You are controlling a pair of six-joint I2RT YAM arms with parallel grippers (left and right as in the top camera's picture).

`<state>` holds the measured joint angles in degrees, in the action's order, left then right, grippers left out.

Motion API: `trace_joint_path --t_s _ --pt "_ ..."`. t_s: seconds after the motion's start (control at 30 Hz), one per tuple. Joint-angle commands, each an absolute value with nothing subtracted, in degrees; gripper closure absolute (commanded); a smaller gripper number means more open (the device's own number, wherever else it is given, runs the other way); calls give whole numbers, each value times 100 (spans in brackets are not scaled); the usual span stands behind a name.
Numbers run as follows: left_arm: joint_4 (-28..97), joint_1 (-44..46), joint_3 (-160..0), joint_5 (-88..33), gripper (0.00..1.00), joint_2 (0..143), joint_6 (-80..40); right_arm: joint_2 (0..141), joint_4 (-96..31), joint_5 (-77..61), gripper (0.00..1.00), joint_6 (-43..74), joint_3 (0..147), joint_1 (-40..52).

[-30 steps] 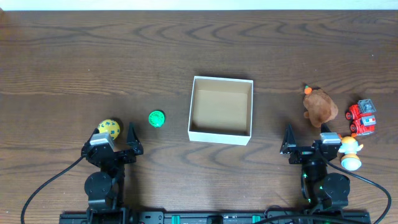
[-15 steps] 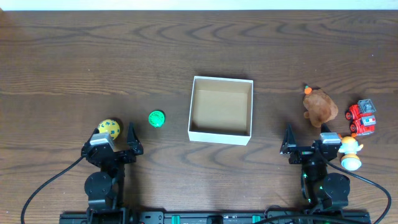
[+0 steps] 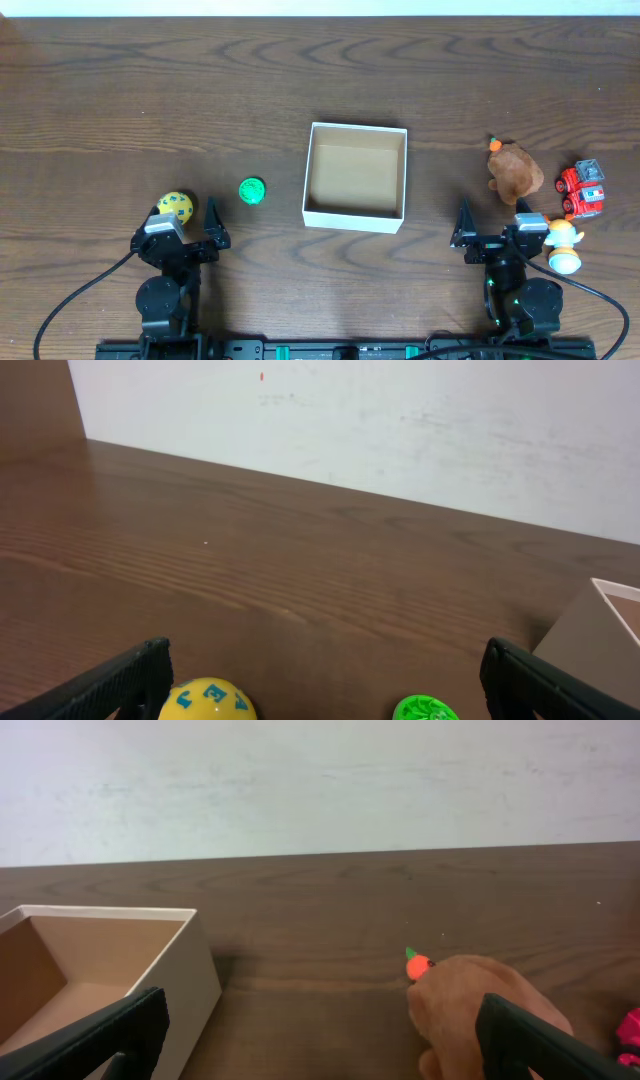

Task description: Pack container

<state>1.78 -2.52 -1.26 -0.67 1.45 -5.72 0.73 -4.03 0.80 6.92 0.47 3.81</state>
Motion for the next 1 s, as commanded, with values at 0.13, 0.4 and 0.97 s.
trace_joint_path --t_s 0.13,0.4,0.97 --pt "410 -272 -23 69 2 174 -473 38 -421 40 1 615 32 338" --pt "410 -272 -23 71 2 174 -473 38 -392 38 1 615 32 338" --pt "1490 -272 -1387 -106 2 615 -884 427 -1140 -355 1 1197 1033 338"
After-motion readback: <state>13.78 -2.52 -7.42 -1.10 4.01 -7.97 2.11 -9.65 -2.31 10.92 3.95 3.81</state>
